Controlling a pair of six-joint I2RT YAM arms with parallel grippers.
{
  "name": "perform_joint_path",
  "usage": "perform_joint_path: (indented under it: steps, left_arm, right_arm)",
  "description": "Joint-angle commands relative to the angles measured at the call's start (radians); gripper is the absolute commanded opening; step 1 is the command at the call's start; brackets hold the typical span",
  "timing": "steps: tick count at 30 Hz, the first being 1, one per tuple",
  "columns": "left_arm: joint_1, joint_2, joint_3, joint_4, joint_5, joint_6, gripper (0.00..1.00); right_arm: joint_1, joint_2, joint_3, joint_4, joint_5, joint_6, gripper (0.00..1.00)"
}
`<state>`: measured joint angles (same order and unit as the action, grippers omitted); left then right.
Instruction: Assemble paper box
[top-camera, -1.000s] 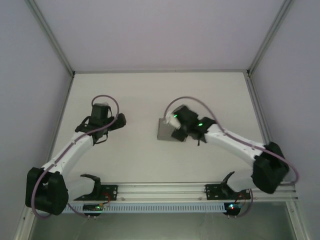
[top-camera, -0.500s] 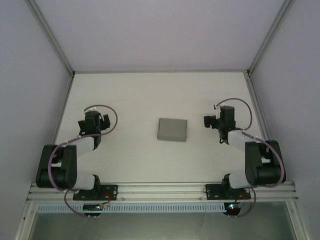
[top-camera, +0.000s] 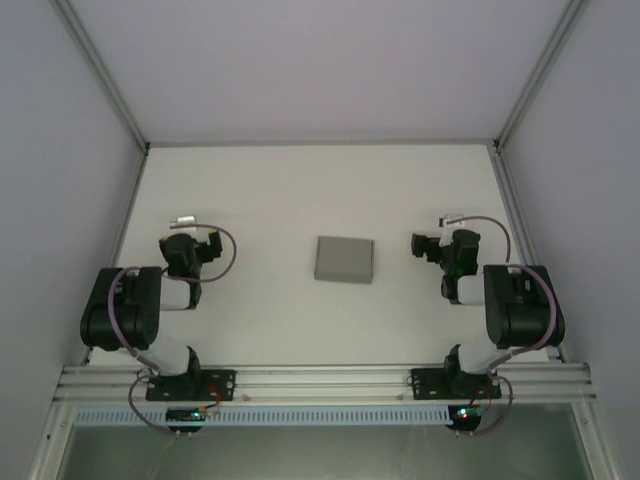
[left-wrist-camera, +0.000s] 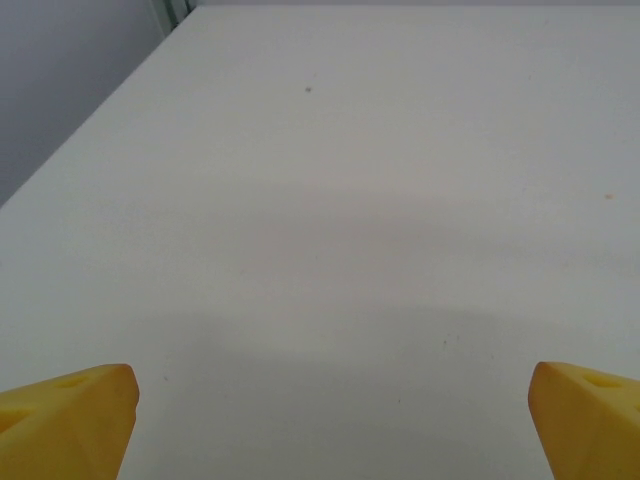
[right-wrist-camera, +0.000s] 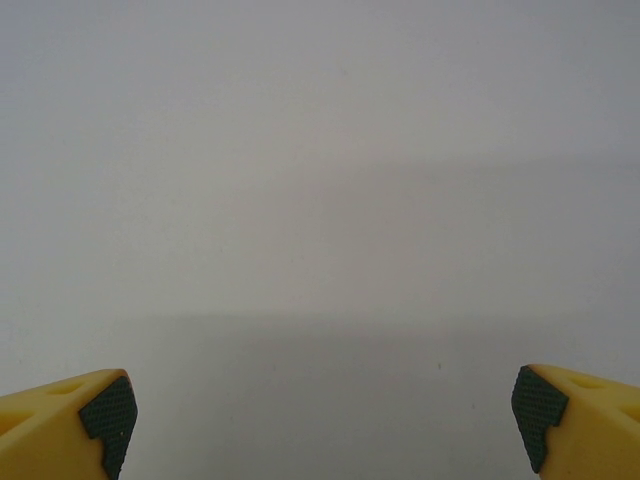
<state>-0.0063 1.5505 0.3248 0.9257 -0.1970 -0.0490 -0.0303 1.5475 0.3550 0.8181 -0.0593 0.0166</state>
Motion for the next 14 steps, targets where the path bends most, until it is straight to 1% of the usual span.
perform_joint_path:
  steps: [1, 4, 5, 8, 10, 11, 14]
  left_arm:
    - [0.008, -0.008, 0.017, 0.057, 0.018, 0.007, 0.99]
    - [0.008, -0.007, 0.017, 0.059, 0.018, 0.006, 0.99]
    - [0.008, -0.01, 0.019, 0.051, 0.02, 0.007, 0.99]
    - [0.008, -0.009, 0.019, 0.053, 0.019, 0.007, 0.99]
    - [0.008, -0.009, 0.02, 0.053, 0.019, 0.006, 0.99]
    - [0.008, -0.008, 0.02, 0.053, 0.018, 0.006, 0.99]
    - [0.008, -0.009, 0.019, 0.053, 0.019, 0.006, 0.99]
  right_arm:
    - [0.012, 0.003, 0.021, 0.047, 0.023, 0.023, 0.99]
    - [0.018, 0.001, 0.016, 0.071, 0.075, -0.003, 0.99]
    - [0.024, 0.001, 0.013, 0.078, 0.08, -0.002, 0.99]
    - [0.021, 0.003, 0.026, 0.032, 0.041, 0.001, 0.99]
    - [0.023, 0.004, 0.017, 0.076, 0.095, 0.005, 0.99]
    - [0.025, 0.004, 0.023, 0.048, 0.084, 0.011, 0.99]
    - [0.026, 0.003, 0.02, 0.067, 0.094, 0.012, 0.99]
